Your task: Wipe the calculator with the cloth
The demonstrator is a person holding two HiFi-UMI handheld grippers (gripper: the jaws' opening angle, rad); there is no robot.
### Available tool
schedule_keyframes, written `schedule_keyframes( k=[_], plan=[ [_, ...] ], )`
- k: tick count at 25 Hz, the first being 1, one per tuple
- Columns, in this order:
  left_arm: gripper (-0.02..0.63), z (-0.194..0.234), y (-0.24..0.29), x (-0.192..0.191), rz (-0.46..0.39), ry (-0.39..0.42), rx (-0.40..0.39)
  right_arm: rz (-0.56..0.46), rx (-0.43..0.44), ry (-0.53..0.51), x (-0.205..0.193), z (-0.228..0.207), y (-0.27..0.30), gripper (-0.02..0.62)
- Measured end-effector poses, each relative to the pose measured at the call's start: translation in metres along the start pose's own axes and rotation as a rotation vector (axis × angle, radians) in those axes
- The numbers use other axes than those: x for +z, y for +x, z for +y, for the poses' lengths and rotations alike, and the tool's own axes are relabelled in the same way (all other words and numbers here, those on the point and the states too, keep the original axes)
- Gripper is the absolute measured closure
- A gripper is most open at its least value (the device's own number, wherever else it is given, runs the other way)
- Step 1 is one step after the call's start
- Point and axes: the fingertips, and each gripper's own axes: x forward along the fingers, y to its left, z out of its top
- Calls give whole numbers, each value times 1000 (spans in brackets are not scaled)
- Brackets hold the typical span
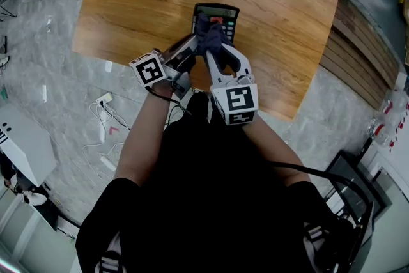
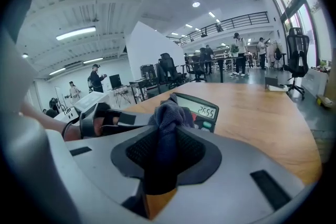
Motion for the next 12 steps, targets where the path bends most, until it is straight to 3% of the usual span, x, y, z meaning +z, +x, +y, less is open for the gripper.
schedule_keyframes(
  k=[7, 12],
  plan=[
    [532, -9, 1, -13, 39, 9, -25, -46, -114, 20, 23, -53, 7, 500],
    [532, -8, -1, -9, 21, 4, -23, -40, -91, 29, 21, -47, 9, 500]
  ],
)
